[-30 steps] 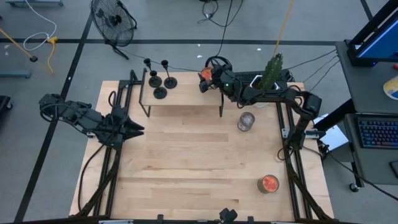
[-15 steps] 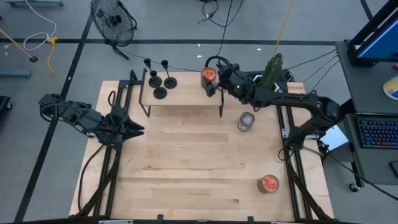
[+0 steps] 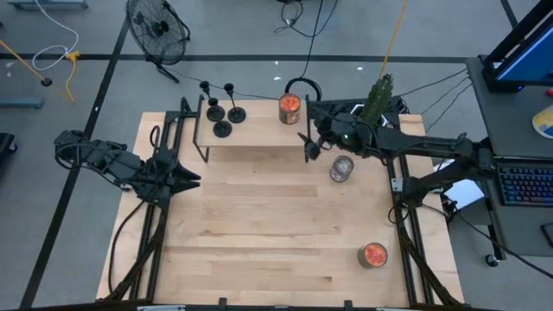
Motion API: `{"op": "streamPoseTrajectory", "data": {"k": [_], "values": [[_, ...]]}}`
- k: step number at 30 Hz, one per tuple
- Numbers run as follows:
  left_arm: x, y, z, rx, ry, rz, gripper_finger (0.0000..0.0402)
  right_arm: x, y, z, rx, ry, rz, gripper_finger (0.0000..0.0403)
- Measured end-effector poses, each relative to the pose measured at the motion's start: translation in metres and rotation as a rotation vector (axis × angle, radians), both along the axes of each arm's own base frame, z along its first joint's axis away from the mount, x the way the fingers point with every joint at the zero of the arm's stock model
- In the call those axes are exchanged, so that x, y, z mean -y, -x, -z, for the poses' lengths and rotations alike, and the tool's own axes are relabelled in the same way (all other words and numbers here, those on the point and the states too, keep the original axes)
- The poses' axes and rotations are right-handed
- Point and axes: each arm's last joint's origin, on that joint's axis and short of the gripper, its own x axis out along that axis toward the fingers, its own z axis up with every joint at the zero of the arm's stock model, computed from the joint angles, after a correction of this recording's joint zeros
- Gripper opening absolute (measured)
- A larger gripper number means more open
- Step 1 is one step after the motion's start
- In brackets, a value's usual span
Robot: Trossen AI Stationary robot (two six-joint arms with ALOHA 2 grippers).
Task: Pick & Place candle stick holders
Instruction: Put the brown scented candle on the shelf
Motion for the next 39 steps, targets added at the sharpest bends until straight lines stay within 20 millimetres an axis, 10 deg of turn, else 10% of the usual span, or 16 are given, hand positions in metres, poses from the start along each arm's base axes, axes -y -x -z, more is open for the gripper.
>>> {"op": "streamPoseTrajectory", "data": {"k": [25, 39], "values": [[0.011, -0.025, 0.009, -0.086, 0.022, -0.025, 0.0113, -0.037, 0.039, 0.003, -0.135, -0.211, -0.003, 0.0396], [-0.003, 0.005, -0.008, 0.093, -0.087, 0.037, 0.0113, -0.04, 0.048, 0.013, -0.308, -0.2, -0.012, 0.0396]]}}
